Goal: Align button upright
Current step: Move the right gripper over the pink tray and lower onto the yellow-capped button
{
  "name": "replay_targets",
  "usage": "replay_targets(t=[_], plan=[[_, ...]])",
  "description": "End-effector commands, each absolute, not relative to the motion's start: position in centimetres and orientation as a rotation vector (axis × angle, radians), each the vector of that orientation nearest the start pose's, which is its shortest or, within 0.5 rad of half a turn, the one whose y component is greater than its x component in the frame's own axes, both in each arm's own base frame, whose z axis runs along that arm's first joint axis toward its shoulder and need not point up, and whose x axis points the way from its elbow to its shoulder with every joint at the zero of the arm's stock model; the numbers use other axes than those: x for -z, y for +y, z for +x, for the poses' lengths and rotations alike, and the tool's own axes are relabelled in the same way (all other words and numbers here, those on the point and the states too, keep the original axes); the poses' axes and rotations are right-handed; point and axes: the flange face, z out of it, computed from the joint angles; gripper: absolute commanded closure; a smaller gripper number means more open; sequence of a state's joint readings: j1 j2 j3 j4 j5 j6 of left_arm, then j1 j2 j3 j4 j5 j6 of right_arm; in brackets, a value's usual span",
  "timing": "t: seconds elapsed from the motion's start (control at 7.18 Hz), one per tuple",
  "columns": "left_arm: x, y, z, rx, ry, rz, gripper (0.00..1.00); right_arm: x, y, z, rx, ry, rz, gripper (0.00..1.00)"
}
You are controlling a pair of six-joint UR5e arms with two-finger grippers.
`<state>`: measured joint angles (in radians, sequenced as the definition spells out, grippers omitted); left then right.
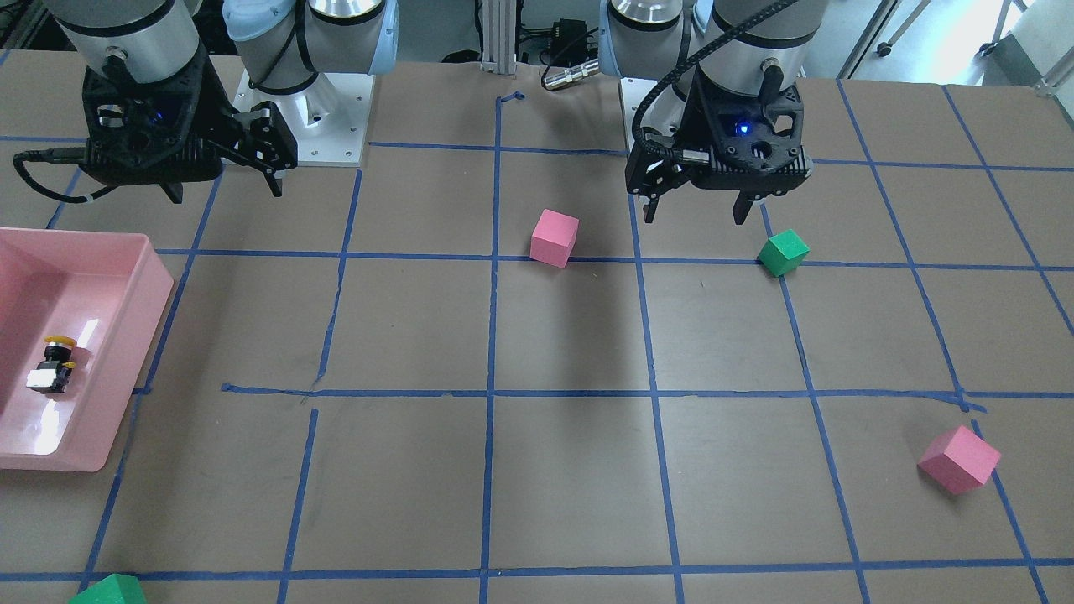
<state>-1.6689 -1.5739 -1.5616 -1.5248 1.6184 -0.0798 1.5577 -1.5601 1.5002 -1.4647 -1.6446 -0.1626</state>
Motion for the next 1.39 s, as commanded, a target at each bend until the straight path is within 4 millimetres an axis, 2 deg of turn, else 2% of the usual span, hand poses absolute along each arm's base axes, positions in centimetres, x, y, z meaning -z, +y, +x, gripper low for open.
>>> replay_targets(t=[0.0, 0.14, 0.28, 0.42, 0.56, 0.7, 0.84, 0.97, 1.25], plan=[[-49.6, -48.3, -17.7, 0.087, 3.098, 0.027, 0.0, -51.2, -50.9, 6.6, -0.028, 3.274, -0.395, 0.0], [-49.6, -48.3, -17.7, 0.087, 3.098, 0.027, 0.0, -50.3, -51.7, 2.6, -0.068, 3.274, -0.306, 0.0], [-49.6, -48.3, -17.7, 0.087, 3.098, 0.027, 0.0, -47.3, -52.9, -2.6, -0.155, 3.264, -0.16, 0.0], [-49.6, -48.3, -17.7, 0.085, 3.097, 0.027, 0.0, -44.7, -54.3, -7.7, -0.12, 3.272, -0.036, 0.0], [-49.6, -48.3, -17.7, 0.085, 3.097, 0.027, 0.0, -42.2, -55.8, -9.5, -0.027, 3.303, -0.002, 0.0], [-49.6, -48.3, -17.7, 0.085, 3.097, 0.027, 0.0, -40.5, -55.9, -10.8, -0.012, 3.314, -0.094, 0.0], [-49.6, -48.3, -17.7, 0.085, 3.097, 0.027, 0.0, -38.2, -55.2, -12.7, -0.069, 3.295, -0.092, 0.0], [-49.6, -48.3, -17.7, 0.085, 3.097, 0.027, 0.0, -35.0, -54.1, -14.8, -0.156, 3.257, -0.088, 0.0], [-49.6, -48.3, -17.7, 0.085, 3.097, 0.027, 0.0, -29.6, -53.4, -20.1, -0.132, 3.26, -0.164, 0.0]])
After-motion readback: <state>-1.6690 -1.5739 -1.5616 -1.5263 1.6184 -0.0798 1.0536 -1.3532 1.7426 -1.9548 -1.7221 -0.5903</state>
